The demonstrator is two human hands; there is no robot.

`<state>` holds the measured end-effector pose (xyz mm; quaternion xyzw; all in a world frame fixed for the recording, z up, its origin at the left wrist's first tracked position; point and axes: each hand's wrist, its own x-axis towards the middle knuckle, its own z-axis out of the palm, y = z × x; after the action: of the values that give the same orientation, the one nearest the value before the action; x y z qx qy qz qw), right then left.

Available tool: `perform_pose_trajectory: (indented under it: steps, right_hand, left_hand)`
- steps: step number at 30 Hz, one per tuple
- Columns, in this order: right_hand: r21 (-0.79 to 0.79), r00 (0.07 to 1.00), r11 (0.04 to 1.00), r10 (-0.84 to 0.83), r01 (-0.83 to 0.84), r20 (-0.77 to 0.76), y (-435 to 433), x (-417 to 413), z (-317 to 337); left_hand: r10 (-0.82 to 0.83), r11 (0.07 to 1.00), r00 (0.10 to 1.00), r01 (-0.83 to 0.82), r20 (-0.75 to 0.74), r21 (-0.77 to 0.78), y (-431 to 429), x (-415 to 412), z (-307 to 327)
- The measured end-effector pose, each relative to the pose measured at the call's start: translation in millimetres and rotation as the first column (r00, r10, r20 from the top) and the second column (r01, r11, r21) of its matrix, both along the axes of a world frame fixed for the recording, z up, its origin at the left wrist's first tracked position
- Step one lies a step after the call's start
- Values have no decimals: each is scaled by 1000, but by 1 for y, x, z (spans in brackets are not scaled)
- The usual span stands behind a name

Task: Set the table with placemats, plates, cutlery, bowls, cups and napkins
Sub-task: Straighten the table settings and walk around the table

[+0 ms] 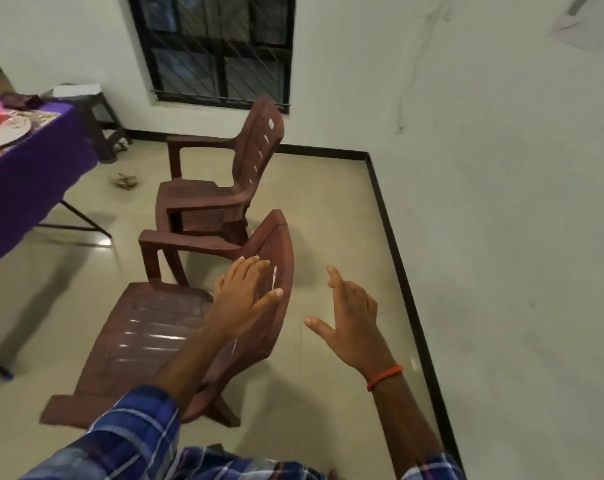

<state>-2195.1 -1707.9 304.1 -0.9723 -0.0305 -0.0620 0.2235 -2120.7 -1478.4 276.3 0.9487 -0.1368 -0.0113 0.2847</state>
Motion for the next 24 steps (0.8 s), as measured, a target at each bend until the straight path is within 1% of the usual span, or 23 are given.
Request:
perform_pose_trajectory:
  steps: [2,4,9,15,17,24]
  right_hand:
    - [-44,996,995,90,-90,7,-23,16,1]
    - [-79,986,983,165,-166,-19,-44,31,3]
    - [-37,941,941,334,-336,-45,-68,73,10]
    - [-19,874,874,486,-486,-13,-58,145,14]
    - [-13,853,853,522,-522,3,-51,171,11]
    - [-37,765,765,640,-643,-77,-40,250,3]
  left_hand:
    - [66,998,998,-66,-5,2,-18,0,-3]
    - [125,992,992,-125,13,22,-33,-1,-7]
    - [271,962,963,-270,-12,37,-50,-5,-17]
    - [377,914,926,-377,28,151,-41,24,-12]
    - [427,893,904,-427,31,144,-37,41,-15]
    - [552,823,832,-554,51,128,-36,78,-14]
